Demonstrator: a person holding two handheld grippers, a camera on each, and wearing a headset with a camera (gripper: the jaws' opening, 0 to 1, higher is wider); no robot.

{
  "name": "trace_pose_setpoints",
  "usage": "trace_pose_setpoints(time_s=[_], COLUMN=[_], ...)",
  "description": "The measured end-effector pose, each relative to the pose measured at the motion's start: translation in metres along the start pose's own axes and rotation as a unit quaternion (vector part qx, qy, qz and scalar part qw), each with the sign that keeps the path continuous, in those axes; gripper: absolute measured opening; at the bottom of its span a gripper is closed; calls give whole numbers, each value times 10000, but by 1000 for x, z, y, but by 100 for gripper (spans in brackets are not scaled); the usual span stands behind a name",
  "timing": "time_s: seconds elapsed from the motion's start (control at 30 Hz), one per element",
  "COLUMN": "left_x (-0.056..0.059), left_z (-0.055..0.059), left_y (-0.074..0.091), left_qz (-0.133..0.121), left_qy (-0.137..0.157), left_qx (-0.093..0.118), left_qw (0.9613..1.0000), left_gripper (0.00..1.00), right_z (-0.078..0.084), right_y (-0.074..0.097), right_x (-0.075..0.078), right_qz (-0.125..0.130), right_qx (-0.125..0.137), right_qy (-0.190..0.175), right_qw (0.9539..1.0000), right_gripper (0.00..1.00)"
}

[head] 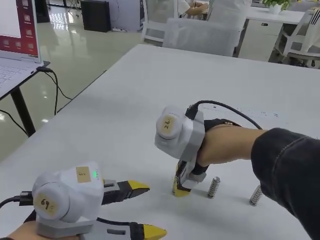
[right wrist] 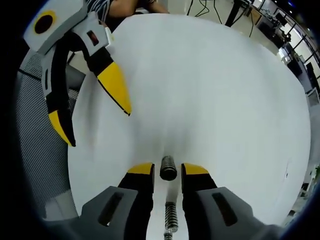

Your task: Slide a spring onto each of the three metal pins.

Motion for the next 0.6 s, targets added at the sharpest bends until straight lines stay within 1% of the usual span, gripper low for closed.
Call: trace_pose_setpoints(time_s=[0.1,0.27,0.33,0.43,0.5,0.6], left_x=[0,-1,-1,-2,-2,-3], left_z=[-1,-3,-3,-4,-3,-3], left_y=[-1,-3,-4,-4,-4,-5], left_qz=[8,11,11,8,6,4], left_qy=[-7,-24,-28,-31,-30,-34], left_qx=[-6,-3,-6,-7,-14,-33], left_qw=[10000,10000,10000,10000,10000,10000], left_gripper=[46,47,47,47,47,48], right_z=[5,15,17,22,28,35], right_y=[3,10,12,16,18,20], right_x=[1,-2,-3,-3,-2,-1], right_qz=[23,17,3,56,91,108], right_qx=[55,218,320,572,658,724], right_qy=[-63,-187,-203,-309,-397,-469], right_qw=[10000,9996,9993,9979,9970,9962], right_gripper=[23,30,33,39,43,46])
Point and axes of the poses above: the centre of the closed fingertips' face, and the gripper's own axes: y roughly backward along the fingers, x roughly to its right, z roughly out of its underside, the point moved 3 cm from there along y, roughly backward along the fingers, and after that the axes turned 9 degrees about -z, right-handed, at the moved point
